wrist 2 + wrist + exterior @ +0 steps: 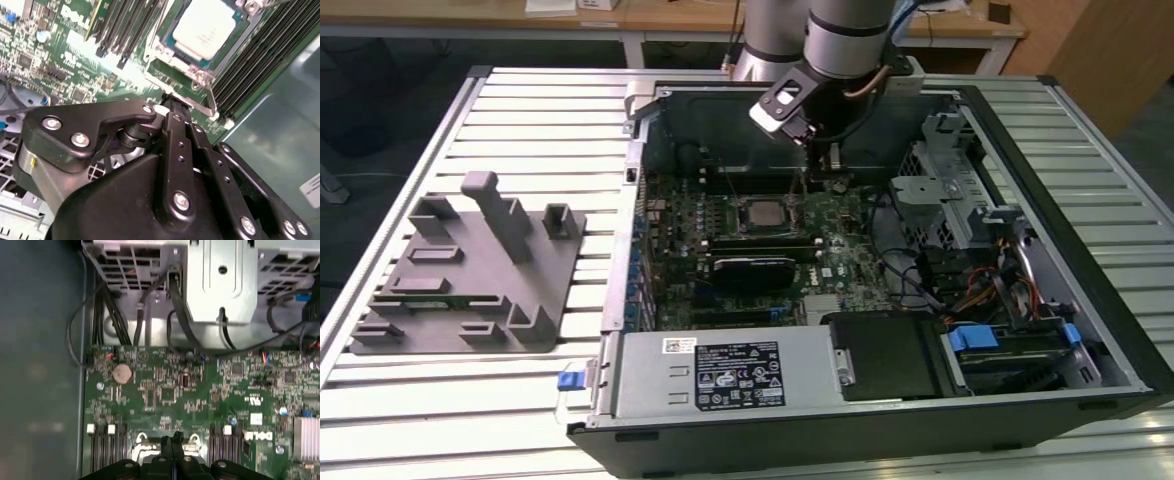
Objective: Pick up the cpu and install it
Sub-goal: 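Close the cpu cover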
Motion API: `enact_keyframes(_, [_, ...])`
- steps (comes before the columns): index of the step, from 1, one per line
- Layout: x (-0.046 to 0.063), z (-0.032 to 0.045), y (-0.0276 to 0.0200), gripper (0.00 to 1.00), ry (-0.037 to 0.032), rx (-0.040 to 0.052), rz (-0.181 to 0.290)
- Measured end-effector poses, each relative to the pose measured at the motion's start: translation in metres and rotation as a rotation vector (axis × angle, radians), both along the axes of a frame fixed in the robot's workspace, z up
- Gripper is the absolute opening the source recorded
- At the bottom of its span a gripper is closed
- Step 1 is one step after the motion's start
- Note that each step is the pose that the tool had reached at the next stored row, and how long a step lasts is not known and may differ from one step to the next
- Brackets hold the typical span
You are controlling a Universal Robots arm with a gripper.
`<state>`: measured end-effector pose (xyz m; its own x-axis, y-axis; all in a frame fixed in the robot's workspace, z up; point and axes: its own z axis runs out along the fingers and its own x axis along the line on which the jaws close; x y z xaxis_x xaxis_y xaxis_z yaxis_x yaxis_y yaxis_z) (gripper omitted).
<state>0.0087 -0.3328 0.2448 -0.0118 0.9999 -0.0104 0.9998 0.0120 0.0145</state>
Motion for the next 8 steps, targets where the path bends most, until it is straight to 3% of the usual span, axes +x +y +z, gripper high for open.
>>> enact_keyframes(8, [-0.0095,0.0000,0.0000,0.11,-0.0001,0.0000,-0.004])
